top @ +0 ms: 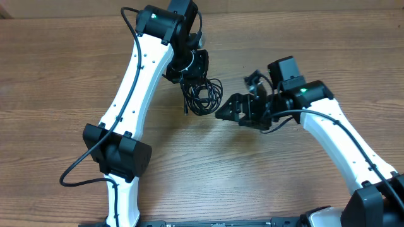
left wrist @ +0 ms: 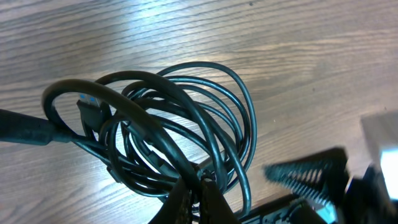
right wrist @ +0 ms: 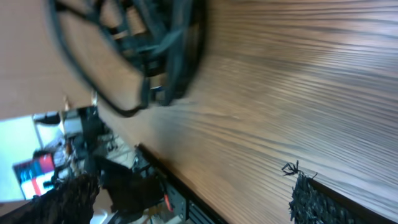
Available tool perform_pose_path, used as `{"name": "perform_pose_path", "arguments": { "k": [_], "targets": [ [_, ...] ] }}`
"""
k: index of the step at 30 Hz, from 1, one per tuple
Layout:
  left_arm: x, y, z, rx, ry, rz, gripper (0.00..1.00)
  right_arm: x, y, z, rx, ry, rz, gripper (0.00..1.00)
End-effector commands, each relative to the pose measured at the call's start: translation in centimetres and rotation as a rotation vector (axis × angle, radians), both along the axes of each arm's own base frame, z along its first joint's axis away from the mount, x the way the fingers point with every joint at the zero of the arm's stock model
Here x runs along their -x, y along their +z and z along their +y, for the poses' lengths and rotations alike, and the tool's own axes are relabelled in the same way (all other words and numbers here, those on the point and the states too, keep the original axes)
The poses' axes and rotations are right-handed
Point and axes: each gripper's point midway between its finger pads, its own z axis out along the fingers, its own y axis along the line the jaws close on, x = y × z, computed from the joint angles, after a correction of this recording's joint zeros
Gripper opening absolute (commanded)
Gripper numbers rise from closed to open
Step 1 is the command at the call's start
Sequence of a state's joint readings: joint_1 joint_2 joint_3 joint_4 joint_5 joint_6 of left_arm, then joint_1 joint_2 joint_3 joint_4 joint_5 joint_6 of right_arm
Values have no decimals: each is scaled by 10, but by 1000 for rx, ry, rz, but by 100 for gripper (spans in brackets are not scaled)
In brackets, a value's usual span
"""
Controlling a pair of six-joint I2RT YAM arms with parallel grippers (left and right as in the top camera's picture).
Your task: Untangle cables
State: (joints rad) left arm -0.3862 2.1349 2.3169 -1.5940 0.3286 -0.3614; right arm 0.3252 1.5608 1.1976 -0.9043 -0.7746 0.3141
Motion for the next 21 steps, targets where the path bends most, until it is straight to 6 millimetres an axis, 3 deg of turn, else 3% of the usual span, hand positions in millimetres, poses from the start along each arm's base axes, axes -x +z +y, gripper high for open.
{"name": "perform_pose_path", "arguments": {
  "k": [1, 3, 8, 12, 14, 16, 21],
  "targets": [
    [-2, 10, 2, -21, 78, -22, 4, 15, 6, 22, -57, 84, -9, 100],
    [-1, 10, -1, -21, 76, -20, 4, 13, 6, 28, -48, 82, -25, 96],
    [6, 10, -9, -22, 53, -15, 4, -11, -10, 18, 87, -105, -10, 85],
    [11, 10, -15, -22, 34, -11, 4, -23, -8, 17, 96, -137, -60, 79],
    [11, 10, -17, -21, 32, -11, 4, -29, -12, 12, 132, -170, -75, 70],
    [12, 10, -16, -23, 32, -8, 4, -37, -18, 2, 193, -236, -77, 49],
    [16, 9, -16, -23, 30, 12, 4, -43, -18, -1, 206, -265, -98, 34]
  ]
}}
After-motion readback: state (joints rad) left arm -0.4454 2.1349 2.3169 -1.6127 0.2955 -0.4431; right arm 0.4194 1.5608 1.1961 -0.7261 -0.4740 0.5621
